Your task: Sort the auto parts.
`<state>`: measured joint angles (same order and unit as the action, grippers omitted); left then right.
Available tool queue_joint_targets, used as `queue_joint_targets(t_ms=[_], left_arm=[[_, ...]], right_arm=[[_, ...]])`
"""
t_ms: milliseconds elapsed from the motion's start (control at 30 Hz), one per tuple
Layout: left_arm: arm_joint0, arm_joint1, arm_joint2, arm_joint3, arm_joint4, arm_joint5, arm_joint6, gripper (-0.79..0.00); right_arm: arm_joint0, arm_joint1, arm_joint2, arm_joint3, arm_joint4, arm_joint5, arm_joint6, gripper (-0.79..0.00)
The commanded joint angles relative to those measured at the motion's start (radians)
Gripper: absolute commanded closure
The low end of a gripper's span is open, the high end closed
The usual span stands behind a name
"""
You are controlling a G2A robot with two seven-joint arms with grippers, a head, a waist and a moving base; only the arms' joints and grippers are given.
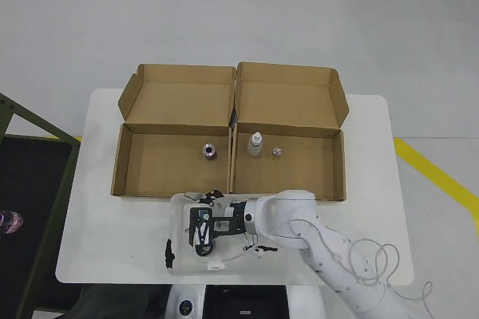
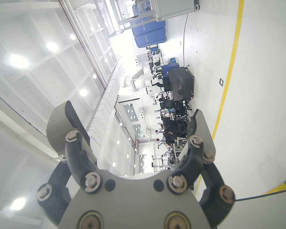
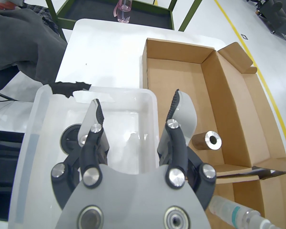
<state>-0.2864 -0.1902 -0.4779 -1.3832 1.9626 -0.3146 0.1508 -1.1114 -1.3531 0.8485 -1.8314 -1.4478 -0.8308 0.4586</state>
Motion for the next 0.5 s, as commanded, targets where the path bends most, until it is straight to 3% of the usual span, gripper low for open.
queue_joint_targets(t_ms=[0, 467], left_arm=[[0.000, 0.000, 0.000, 0.000, 0.000, 0.000, 0.000, -0.785], [0.000, 0.000, 0.000, 0.000, 0.000, 0.000, 0.000, -0.785]], right_arm=[[-0.034, 0.009, 0.006, -0.012, -0.020, -0.013, -0.005, -0.542], [-0.115, 0.038, -0.016, -0.027, -0.107, -0.058, -0.017, -0.576]])
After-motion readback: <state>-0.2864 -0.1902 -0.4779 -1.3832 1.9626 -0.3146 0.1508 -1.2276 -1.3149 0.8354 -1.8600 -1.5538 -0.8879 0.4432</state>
